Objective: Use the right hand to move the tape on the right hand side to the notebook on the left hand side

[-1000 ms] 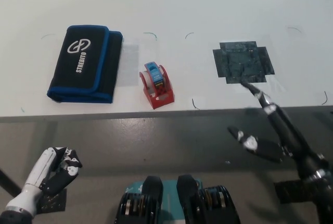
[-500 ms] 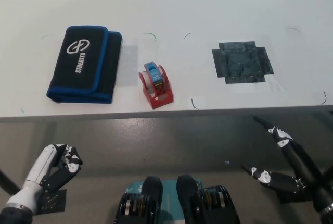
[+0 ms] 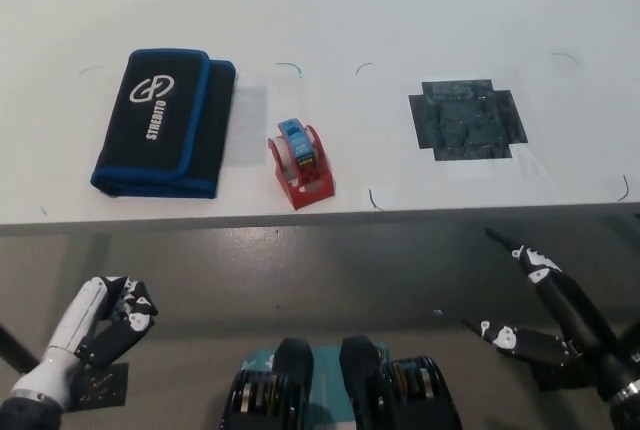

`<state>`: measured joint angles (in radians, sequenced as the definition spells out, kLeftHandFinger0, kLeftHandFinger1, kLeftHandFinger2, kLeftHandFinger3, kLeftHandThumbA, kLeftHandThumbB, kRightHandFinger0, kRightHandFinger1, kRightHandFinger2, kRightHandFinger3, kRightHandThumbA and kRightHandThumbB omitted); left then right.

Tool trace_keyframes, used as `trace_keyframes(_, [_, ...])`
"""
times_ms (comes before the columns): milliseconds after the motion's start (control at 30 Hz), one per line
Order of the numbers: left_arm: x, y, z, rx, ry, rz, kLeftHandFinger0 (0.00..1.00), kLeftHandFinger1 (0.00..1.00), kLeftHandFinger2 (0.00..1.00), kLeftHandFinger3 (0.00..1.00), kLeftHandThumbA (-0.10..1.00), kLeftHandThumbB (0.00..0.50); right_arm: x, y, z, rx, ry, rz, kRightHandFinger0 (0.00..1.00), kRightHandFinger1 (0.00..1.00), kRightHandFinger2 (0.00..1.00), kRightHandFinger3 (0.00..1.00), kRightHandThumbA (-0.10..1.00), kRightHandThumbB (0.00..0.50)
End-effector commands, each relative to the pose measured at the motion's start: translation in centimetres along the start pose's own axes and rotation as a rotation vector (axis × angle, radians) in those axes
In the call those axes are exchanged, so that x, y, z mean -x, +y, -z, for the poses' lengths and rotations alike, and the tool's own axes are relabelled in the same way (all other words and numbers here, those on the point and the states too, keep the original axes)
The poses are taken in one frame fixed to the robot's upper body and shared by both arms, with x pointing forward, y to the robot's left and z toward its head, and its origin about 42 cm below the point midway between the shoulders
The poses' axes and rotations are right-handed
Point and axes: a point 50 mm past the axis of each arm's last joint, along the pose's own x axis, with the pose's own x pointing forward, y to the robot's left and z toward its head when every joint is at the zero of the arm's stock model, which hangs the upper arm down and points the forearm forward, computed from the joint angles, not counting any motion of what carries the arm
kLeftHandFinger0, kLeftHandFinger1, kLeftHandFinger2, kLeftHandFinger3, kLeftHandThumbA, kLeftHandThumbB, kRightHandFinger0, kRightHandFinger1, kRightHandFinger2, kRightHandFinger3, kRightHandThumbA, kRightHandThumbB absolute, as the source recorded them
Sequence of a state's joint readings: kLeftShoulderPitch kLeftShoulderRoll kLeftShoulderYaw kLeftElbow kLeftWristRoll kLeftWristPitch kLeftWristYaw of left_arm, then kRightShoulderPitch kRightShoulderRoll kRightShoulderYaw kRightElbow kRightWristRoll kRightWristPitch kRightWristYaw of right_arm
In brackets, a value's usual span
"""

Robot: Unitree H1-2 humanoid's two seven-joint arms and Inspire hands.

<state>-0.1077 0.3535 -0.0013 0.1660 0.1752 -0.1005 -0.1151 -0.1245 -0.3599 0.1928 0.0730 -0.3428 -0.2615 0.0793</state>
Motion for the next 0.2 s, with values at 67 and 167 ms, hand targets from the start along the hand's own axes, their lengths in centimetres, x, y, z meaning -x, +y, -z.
trace_keyframes(67, [-0.45, 1.13, -0.52, -0.014, -0.048, -0.017, 0.04, 0.08, 0.25, 0.37, -0.10, 0.370, -0.87, -0.62, -0.49, 0.018, -0.024, 0.010, 1.00, 1.00, 1.00, 1.00, 0.80, 0.500])
trace_keyframes(167, [-0.43, 1.10, -0.58, -0.011, -0.048, -0.020, 0.02, 0.07, 0.25, 0.37, -0.10, 0.367, -0.87, -0.67, -0.58, 0.009, -0.022, 0.014, 1.00, 1.00, 1.00, 1.00, 0.78, 0.500])
